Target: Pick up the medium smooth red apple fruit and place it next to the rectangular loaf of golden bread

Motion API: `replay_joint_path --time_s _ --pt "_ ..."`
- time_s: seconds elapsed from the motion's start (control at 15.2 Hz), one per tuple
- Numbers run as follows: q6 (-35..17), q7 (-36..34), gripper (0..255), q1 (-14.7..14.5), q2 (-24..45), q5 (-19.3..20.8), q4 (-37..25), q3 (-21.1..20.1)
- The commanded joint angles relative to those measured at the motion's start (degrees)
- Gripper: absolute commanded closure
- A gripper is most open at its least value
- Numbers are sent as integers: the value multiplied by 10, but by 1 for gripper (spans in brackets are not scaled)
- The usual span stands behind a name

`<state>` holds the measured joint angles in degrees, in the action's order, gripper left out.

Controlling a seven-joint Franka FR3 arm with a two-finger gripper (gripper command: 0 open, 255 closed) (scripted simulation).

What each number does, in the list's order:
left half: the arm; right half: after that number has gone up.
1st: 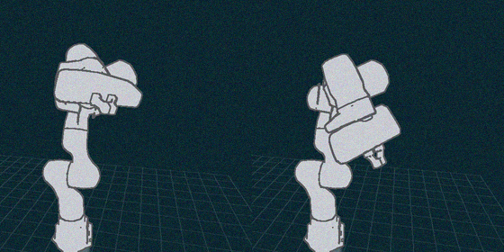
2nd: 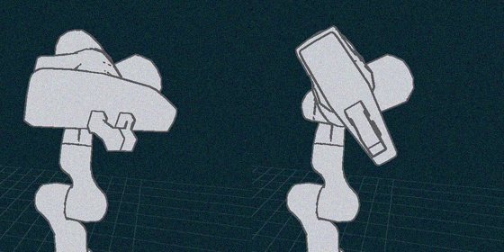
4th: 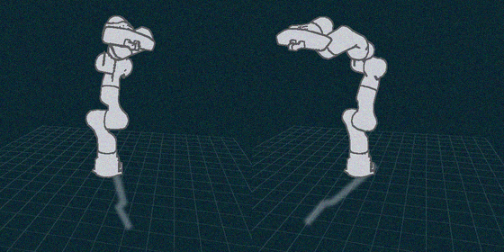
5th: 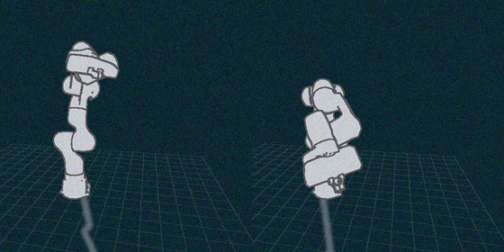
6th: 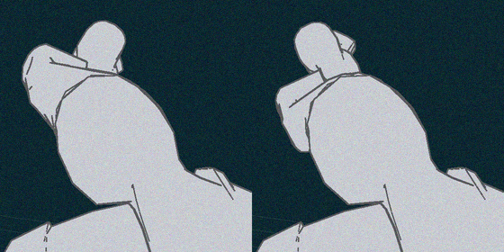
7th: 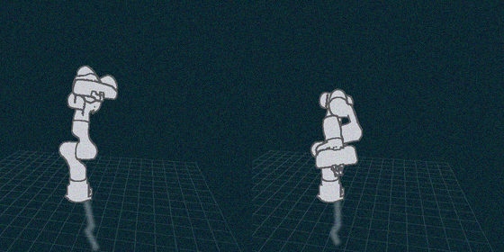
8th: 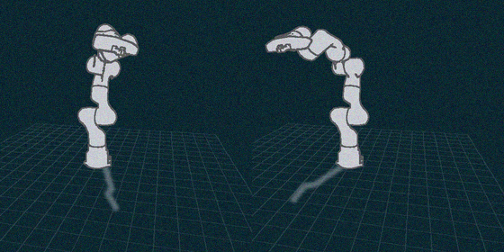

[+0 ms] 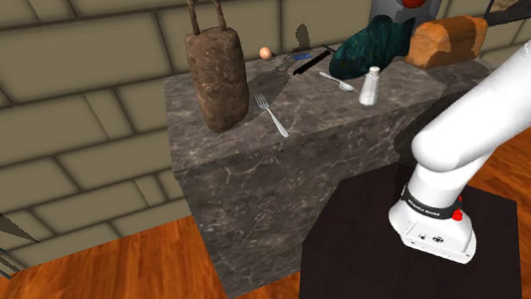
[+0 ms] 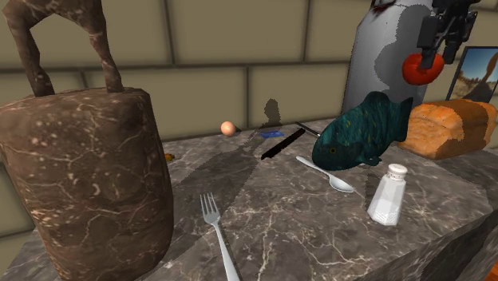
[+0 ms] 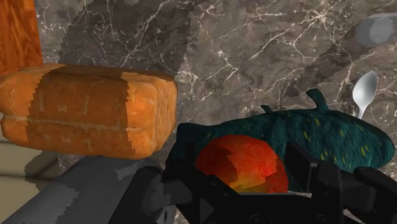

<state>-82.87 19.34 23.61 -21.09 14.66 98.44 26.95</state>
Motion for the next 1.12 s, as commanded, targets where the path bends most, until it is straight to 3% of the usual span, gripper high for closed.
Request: replay_joint_path --time_s 0.0,1.06 --pt "-10 6 255 2 -3 2 12 6" --pt "-129 -19 255 12 -45 22 171 10"
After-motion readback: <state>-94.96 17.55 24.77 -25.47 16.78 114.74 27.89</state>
